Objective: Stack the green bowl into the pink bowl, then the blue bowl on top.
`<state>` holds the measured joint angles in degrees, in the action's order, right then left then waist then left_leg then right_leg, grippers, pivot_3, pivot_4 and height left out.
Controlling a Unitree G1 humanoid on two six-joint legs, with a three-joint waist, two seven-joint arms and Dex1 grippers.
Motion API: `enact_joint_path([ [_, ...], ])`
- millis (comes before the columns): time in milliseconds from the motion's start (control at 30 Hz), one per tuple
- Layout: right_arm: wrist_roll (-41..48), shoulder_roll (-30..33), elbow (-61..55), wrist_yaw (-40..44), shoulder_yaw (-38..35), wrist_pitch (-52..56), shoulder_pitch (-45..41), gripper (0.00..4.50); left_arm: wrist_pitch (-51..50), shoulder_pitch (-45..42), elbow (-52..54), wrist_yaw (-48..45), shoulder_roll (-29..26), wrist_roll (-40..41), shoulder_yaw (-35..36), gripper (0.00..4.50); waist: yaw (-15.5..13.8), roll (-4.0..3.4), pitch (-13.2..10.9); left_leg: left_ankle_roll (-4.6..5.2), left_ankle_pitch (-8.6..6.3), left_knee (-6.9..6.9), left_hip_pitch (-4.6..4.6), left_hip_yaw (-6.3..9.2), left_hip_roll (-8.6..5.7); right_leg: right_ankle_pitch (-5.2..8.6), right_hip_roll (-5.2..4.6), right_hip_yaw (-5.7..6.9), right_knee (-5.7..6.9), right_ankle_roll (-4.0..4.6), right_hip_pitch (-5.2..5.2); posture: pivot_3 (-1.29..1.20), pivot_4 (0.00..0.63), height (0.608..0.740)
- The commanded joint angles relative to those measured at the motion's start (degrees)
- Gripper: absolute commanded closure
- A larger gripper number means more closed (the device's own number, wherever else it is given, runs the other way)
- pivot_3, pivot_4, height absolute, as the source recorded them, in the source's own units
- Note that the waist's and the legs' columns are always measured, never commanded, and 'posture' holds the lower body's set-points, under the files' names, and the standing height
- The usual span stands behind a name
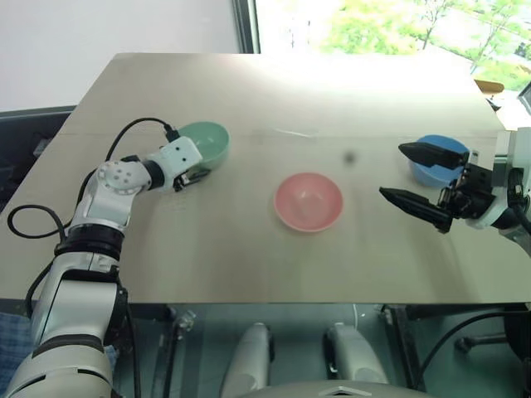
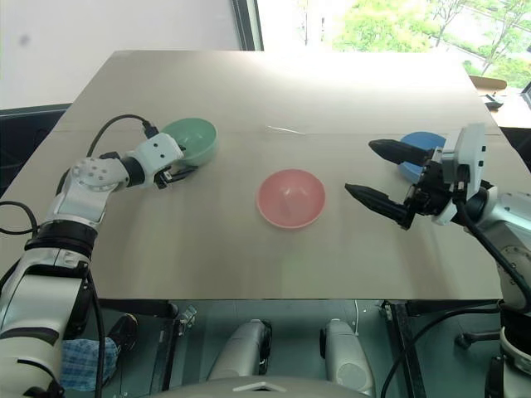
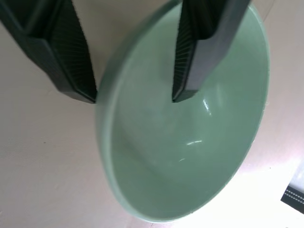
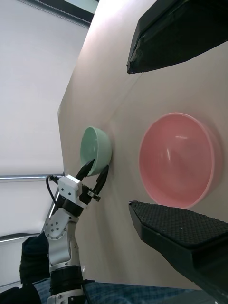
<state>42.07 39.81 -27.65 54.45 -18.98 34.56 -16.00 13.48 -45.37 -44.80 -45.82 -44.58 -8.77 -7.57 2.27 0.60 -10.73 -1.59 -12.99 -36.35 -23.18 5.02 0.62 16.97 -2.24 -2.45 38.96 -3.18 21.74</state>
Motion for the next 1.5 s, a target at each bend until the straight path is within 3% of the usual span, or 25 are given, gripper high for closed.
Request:
enact_joint_path([
  [33,0.9,1.1,0.2,-0.4,0.0,-1.6,-2.1,0.0,4.0,-1.4,-0.6,-0.8,0.3,0.9,0.9,3.66,0.0,0.0,0.0,0.0,0.0,-0.01,0.0,0.0,0.0,0.0,0.0,0.0,0.01,0.0,0.0,0.0,0.15,0.74],
  [100,1.0,1.3,0.4,-0.3,0.3,-1.7,-2.3,0.0,4.5,-1.3,-0.4,-1.1,0.4,0.9,1.1,4.46,-0.1,0.0,0.0,0.0,0.0,-0.02,0.0,0.01,0.0,0.0,0.0,0.01,0.02,0.0,0.0,0.0,0.15,0.74],
  [333,0.9,1.4,0.9,-0.4,1.4,-2.1,-2.8,0.0,6.9,-3.1,1.0,-3.6,0.9,1.9,1.6,4.46,0.0,0.0,0.0,0.0,0.0,-0.09,-0.16,0.07,0.0,0.0,0.0,0.07,0.02,0.0,0.09,0.0,0.15,0.74],
  [567,0.4,1.4,2.0,-0.3,3.2,-2.6,-4.3,0.0,8.2,-10.0,10.0,-14.4,5.9,9.5,0.8,4.46,-0.6,0.01,0.0,0.0,0.0,-0.5,-0.58,0.29,-0.05,-0.04,-0.02,0.3,0.1,-0.06,0.26,0.0,0.15,0.74],
  [700,0.7,1.4,2.1,-0.6,3.6,-2.6,-5.2,0.0,0.4,-8.3,28.2,-28.1,9.3,19.8,-3.4,4.46,-0.3,0.01,0.0,0.0,0.0,-0.64,-0.65,0.27,-0.06,-0.07,-0.03,0.26,0.08,-0.12,0.25,0.0,0.15,0.74],
  [833,0.5,1.2,1.9,-1.3,3.8,-3.0,-5.6,0.0,-7.0,-4.9,39.0,-35.0,9.5,26.1,-5.9,4.46,0.4,-0.02,0.0,0.0,0.0,-0.62,-0.58,0.2,-0.03,-0.07,-0.01,0.16,0.1,-0.11,0.25,0.0,0.15,0.74],
  [1000,0.9,1.0,0.6,-2.5,3.5,-3.0,-4.6,0.0,-10.0,-2.8,44.2,-38.8,8.6,26.6,-7.5,4.46,0.2,-0.03,0.0,0.01,0.0,-0.79,-0.47,0.17,0.04,-0.06,0.12,0.09,0.54,-0.1,0.3,0.0,0.15,0.74],
  [1167,1.4,1.0,-0.4,-3.6,2.6,-3.1,-3.0,0.0,-9.5,-3.0,42.7,-40.2,8.7,25.3,-8.1,4.46,-0.1,-0.03,0.0,0.02,0.0,-1.0,-0.48,0.16,0.01,-0.06,0.11,0.07,0.72,-0.11,0.29,0.0,0.15,0.74],
  [1267,1.5,1.1,-0.4,-3.9,2.7,-3.3,-2.7,0.0,-9.7,-3.6,42.0,-39.4,9.8,25.4,-7.6,3.46,-0.1,-0.02,0.0,0.02,0.0,-1.0,-0.49,0.16,0.01,-0.06,0.11,0.06,0.72,-0.11,0.3,0.0,0.15,0.74],
  [1400,1.7,1.2,-0.3,-4.1,2.8,-3.6,-2.5,0.0,-7.2,-4.6,39.8,-35.5,11.9,23.8,-5.8,1.8,-0.1,-0.02,0.0,0.02,0.0,-1.0,-0.49,0.16,0.01,-0.06,0.11,0.07,0.72,-0.11,0.3,0.0,0.15,0.74],
  [1500,1.5,1.5,-0.1,-4.0,2.9,-3.7,-2.3,0.0,-12.6,-3.9,40.6,-33.0,12.2,27.0,-3.3,0.67,0.0,-0.02,0.0,0.02,0.0,-1.0,-0.49,0.16,0.01,-0.06,0.11,0.06,0.71,-0.11,0.3,0.0,0.15,0.74],
])
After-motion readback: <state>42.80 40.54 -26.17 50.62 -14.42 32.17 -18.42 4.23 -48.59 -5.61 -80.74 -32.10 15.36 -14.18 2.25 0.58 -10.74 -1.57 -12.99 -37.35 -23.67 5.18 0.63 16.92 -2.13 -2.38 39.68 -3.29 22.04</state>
